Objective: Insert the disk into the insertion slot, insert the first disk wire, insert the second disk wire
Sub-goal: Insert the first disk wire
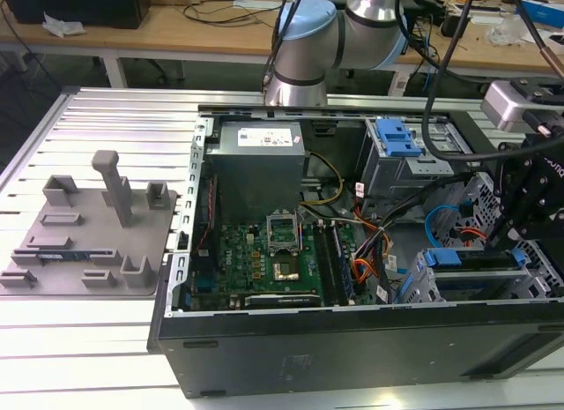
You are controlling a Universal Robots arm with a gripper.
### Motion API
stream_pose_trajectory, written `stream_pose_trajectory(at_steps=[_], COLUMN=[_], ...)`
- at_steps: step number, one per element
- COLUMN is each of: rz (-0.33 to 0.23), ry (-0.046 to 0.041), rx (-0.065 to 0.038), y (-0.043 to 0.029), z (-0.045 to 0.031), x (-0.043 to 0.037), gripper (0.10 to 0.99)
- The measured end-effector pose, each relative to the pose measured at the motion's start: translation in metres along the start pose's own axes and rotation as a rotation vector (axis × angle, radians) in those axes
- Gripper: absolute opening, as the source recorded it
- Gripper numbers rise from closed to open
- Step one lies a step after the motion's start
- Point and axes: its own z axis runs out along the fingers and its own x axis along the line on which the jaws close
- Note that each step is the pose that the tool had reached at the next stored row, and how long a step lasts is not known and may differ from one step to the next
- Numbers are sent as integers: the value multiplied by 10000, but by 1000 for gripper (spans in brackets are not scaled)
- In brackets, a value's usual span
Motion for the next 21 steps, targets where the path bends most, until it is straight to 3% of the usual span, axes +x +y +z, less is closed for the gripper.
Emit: stream_pose_trajectory(at_steps=[21], rz=[78], ry=[0], rx=[-6], y=[0], z=[78], x=[-5], gripper=[169])
